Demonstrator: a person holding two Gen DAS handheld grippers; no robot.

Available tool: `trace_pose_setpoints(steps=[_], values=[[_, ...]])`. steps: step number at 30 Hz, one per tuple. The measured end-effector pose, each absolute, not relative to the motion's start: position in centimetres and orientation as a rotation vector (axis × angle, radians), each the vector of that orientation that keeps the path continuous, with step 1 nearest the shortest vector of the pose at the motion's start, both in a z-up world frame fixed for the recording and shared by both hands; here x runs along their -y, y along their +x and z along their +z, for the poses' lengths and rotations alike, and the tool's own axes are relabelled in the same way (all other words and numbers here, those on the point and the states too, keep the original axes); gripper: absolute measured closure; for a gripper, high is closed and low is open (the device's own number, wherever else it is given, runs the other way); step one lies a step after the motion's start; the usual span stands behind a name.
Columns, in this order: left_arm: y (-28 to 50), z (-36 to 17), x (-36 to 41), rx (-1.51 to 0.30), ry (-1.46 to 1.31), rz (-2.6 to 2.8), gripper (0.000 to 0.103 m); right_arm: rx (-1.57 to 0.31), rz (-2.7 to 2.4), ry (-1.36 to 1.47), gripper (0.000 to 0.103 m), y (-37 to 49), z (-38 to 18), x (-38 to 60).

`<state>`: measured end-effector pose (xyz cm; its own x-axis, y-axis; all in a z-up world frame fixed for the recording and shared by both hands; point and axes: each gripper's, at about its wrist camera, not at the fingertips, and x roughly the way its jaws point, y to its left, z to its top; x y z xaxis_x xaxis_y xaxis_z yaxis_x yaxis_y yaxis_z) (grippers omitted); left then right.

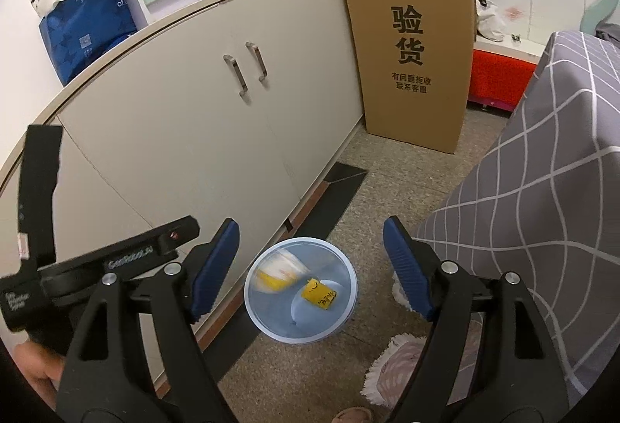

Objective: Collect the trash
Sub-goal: 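Carry both items to the blue wastebasket and open the right tool over it, then swing both tools back toward the trash on the table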

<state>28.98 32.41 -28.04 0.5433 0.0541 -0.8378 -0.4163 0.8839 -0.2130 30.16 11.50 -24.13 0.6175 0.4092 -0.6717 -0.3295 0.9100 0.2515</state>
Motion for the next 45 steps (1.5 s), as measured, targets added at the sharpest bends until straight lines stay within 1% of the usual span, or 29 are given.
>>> trace_pose_setpoints(steps=[7,16,20,26,33,39,43,45], values=[[26.9,-26.0,-30.9,-0.932,-0.404,0.275,0.026,-0.781,0.435,0.114,0.027,29.1,-22.4,-11.2],[22.6,-19.3,-27.9,-0.782,-0.39,0.254,0.025,-0.695,0.479,0.183,0.027,26.4,-16.9,-8.4],[21.0,-16.0,-25.4,-0.713,-0.38,0.213,0.025,-0.659,0.489,0.231,0.027,24.8,-14.4,-5.8],[20.2,-13.3,-19.6,-0.665,-0.327,0.131,0.025,-0.593,0.402,0.244,0.026,22.6,-11.3,0.1],[22.3,-13.5,-10.4,-0.736,-0.272,-0.074,0.024,-0.548,0.201,0.253,0.027,20.7,-9.9,10.5],[24.2,-14.5,-2.7,-0.8,-0.21,-0.21,0.024,-0.573,0.01,0.27,0.027,19.8,-11.4,19.5],[24.5,-15.1,0.8,-0.805,-0.154,-0.256,0.024,-0.617,-0.05,0.3,0.027,20.4,-12.9,23.7],[24.7,-15.2,3.0,-0.799,-0.078,-0.265,0.024,-0.634,-0.043,0.307,0.03,20.9,-13.3,24.5]])
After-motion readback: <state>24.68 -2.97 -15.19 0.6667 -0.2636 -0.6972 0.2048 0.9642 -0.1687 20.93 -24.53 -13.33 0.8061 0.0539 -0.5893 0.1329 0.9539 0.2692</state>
